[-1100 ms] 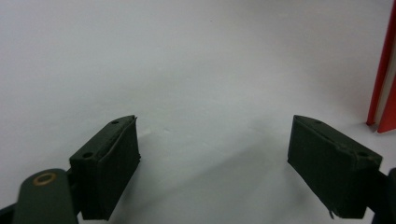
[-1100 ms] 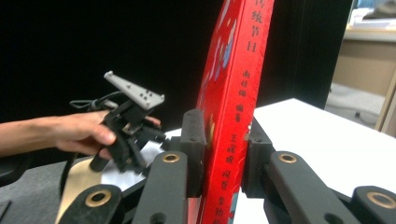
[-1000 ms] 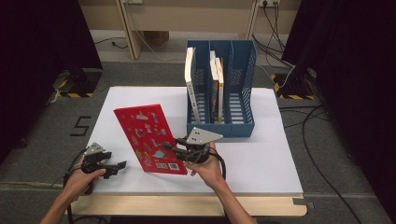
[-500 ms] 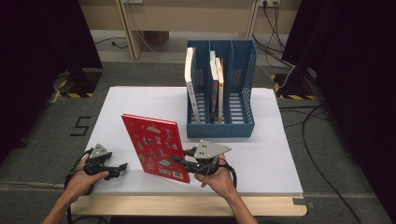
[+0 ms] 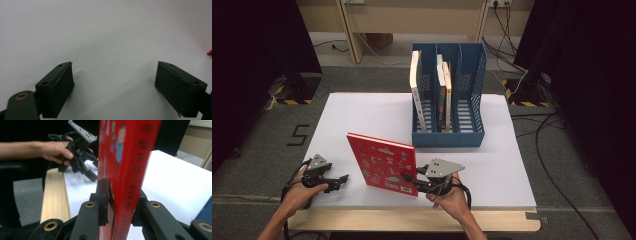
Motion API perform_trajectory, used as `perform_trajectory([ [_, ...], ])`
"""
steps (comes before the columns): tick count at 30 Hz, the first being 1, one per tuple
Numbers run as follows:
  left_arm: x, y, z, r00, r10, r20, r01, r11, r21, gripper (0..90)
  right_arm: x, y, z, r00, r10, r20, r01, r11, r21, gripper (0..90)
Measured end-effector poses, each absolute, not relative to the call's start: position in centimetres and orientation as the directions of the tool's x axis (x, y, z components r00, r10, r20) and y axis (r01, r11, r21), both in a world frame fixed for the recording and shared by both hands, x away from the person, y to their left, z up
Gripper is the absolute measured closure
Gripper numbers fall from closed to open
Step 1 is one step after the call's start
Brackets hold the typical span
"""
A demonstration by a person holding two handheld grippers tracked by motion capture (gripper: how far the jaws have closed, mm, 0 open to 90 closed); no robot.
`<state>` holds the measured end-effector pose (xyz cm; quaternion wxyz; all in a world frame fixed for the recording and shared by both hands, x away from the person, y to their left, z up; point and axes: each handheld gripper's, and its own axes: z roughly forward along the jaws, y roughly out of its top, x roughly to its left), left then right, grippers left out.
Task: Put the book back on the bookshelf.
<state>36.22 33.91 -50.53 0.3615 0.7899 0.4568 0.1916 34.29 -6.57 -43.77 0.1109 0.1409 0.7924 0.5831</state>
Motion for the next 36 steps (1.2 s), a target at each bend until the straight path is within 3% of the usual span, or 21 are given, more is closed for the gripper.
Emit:
perform_trajectory([
  [17,36.2,33.9,-50.5,0.510,0.859,-0.027,0.582,-0.322,0.747,14.2,34.2,-5.5,-44.3,-0.931,0.364,-0.013,0.104,0.301,0.948,70.1],
  [25,36.2,33.9,-50.5,0.511,0.859,-0.026,0.581,-0.323,0.747,14.1,33.7,-3.6,-43.6,-0.939,0.337,-0.073,0.037,0.311,0.950,78.9],
  [36,36.2,33.9,-50.5,0.513,0.858,-0.024,0.581,-0.326,0.745,14.1,34.1,-3.3,-43.8,-0.940,0.337,-0.061,0.045,0.298,0.954,79.3],
])
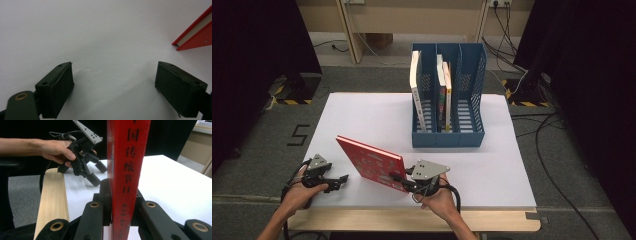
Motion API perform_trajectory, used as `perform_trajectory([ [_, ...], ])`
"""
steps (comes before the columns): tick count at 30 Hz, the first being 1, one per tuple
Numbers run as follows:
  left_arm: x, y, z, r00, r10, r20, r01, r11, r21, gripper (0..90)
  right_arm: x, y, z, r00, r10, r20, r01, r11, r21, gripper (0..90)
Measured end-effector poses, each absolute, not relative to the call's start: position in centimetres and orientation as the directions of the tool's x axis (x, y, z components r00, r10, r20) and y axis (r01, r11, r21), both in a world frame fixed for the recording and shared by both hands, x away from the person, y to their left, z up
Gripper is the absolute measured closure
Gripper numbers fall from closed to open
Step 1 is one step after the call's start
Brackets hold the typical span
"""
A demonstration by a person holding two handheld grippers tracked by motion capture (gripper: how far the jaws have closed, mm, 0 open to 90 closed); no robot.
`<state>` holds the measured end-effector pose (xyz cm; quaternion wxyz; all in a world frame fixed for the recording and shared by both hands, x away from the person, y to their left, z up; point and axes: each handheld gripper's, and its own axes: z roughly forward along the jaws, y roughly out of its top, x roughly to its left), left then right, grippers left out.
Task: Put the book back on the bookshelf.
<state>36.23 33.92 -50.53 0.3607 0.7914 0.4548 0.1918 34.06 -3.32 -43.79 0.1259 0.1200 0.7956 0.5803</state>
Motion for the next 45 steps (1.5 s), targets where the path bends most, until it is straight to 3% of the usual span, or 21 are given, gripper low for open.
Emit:
perform_trajectory([
  [18,36.3,33.9,-50.5,0.512,0.858,-0.026,0.581,-0.324,0.746,13.8,35.0,-2.1,-43.7,-0.937,0.349,0.030,0.100,0.184,0.978,72.8],
  [36,36.3,33.9,-50.6,0.513,0.858,-0.028,0.581,-0.323,0.747,13.7,35.8,-1.1,-44.0,-0.929,0.364,0.068,0.107,0.088,0.990,79.7],
  [45,36.3,33.9,-50.6,0.512,0.858,-0.027,0.581,-0.323,0.747,13.7,35.6,-2.5,-41.7,-0.916,0.400,0.044,0.071,0.053,0.996,80.0],
])
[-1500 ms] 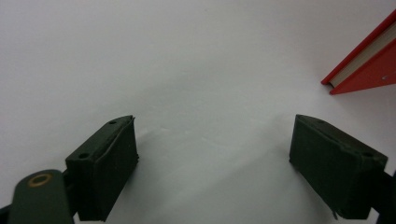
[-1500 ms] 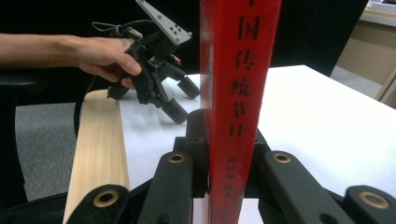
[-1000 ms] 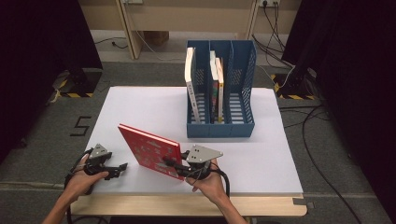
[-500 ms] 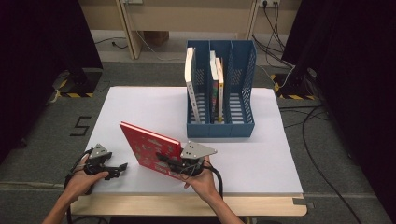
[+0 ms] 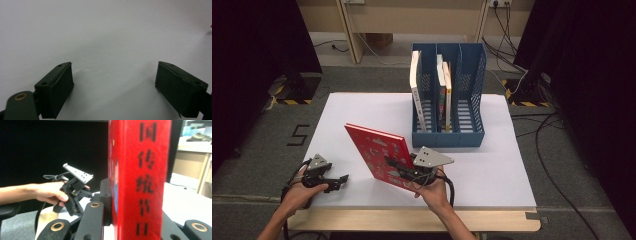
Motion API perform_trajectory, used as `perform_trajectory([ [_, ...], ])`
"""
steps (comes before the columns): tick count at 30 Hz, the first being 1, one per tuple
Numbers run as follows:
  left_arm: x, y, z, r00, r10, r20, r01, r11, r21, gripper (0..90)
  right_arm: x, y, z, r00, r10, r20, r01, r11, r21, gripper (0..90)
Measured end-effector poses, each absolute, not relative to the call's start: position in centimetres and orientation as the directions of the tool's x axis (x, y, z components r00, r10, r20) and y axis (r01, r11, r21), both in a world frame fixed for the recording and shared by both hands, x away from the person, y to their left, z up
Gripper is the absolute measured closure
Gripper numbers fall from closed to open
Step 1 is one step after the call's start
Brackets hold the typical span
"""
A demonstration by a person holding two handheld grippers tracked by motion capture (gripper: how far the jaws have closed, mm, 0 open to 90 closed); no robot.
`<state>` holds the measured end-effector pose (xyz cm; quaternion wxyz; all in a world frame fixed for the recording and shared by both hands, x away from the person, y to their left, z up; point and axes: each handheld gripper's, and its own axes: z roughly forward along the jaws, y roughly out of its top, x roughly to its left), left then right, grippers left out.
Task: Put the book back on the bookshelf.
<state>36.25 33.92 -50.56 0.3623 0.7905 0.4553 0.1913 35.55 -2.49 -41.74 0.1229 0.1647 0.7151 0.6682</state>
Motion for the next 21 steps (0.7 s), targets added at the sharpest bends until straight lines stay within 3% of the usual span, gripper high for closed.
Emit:
perform_trajectory([
  [21,36.3,33.9,-50.6,0.513,0.858,-0.029,0.581,-0.322,0.747,13.7,34.3,-10.4,-36.4,-0.821,0.570,0.013,-0.002,-0.026,1.000,80.0],
])
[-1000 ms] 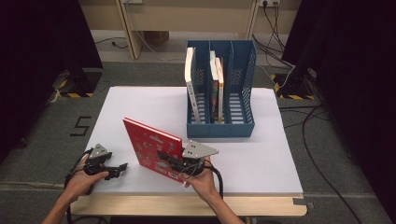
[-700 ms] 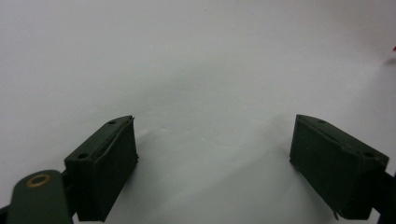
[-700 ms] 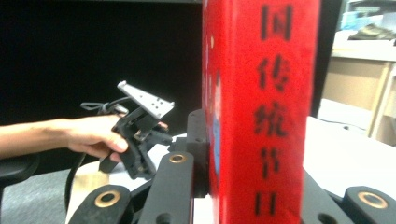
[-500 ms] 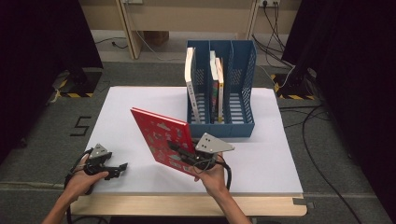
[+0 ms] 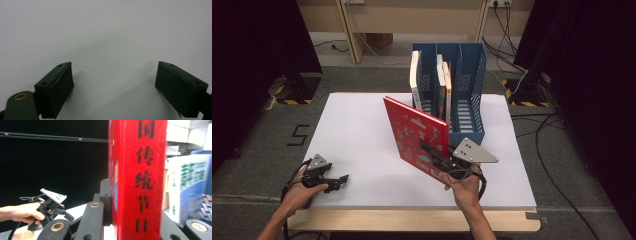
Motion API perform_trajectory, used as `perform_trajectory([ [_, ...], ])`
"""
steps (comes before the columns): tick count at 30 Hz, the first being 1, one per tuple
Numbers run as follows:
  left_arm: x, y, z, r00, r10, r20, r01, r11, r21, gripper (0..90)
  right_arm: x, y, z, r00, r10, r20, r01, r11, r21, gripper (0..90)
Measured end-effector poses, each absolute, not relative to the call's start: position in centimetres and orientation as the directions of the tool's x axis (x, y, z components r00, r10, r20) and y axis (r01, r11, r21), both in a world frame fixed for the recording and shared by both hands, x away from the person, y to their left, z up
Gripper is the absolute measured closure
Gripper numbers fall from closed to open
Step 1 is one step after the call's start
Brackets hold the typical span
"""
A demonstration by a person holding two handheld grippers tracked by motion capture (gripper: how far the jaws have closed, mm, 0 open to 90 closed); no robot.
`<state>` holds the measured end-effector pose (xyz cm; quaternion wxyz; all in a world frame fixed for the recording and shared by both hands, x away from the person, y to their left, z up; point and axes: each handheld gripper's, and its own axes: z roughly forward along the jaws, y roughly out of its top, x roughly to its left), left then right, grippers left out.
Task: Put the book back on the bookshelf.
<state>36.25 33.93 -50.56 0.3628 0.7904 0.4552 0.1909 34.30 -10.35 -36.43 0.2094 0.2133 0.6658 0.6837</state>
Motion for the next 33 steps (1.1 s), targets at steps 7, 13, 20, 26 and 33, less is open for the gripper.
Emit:
perform_trajectory([
  [7,36.2,33.9,-50.6,0.512,0.858,-0.029,0.581,-0.322,0.747,13.6,33.0,-13.8,-35.4,-0.777,0.630,0.009,-0.014,-0.032,0.999,80.1],
  [13,36.2,33.9,-50.6,0.513,0.858,-0.028,0.581,-0.324,0.747,13.6,32.4,-16.9,-33.3,-0.709,0.705,-0.011,-0.058,-0.043,0.997,80.0],
  [20,36.2,33.9,-50.6,0.512,0.858,-0.029,0.581,-0.321,0.748,13.6,32.5,-19.7,-32.5,-0.630,0.776,0.010,-0.063,-0.063,0.996,80.0],
  [26,36.3,33.9,-50.6,0.513,0.858,-0.029,0.581,-0.322,0.747,13.6,33.3,-21.2,-32.7,-0.571,0.821,0.022,-0.061,-0.069,0.996,80.0],
  [33,36.2,33.9,-50.6,0.514,0.858,-0.026,0.581,-0.325,0.746,13.5,34.8,-21.9,-32.7,-0.515,0.857,0.017,-0.071,-0.063,0.995,80.0],
])
